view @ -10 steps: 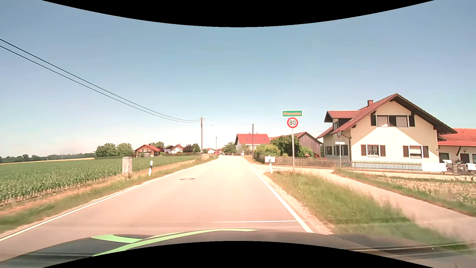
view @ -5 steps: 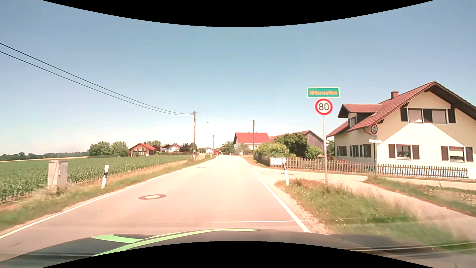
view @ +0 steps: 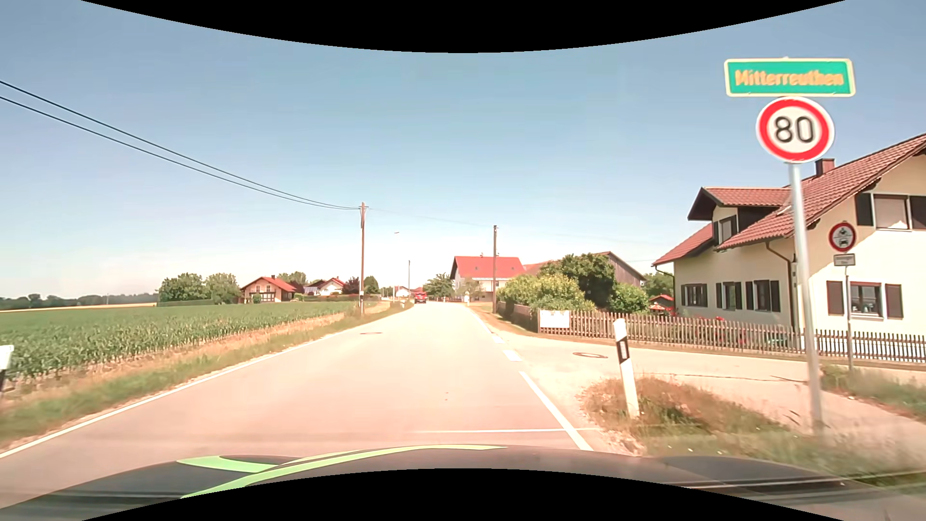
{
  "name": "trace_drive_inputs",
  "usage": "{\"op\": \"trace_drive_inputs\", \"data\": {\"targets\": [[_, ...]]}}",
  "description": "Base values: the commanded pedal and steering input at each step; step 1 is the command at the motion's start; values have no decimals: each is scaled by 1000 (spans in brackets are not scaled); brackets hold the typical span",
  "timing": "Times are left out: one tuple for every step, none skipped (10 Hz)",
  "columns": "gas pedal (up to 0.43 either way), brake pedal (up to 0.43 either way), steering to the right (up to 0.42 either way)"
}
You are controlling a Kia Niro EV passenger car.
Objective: Follow the waypoints while adhering to traffic rules and regulations
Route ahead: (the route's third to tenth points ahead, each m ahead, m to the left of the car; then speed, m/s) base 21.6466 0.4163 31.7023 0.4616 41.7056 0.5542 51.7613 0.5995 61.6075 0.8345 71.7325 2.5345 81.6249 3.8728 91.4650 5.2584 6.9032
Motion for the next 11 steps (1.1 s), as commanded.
{"op": "trace_drive_inputs", "data": {"targets": [[0,287,29],[0,287,38],[0,287,52],[0,280,68],[0,280,90],[0,280,111],[0,280,139],[0,274,162],[0,274,181],[0,268,193],[0,262,193]]}}
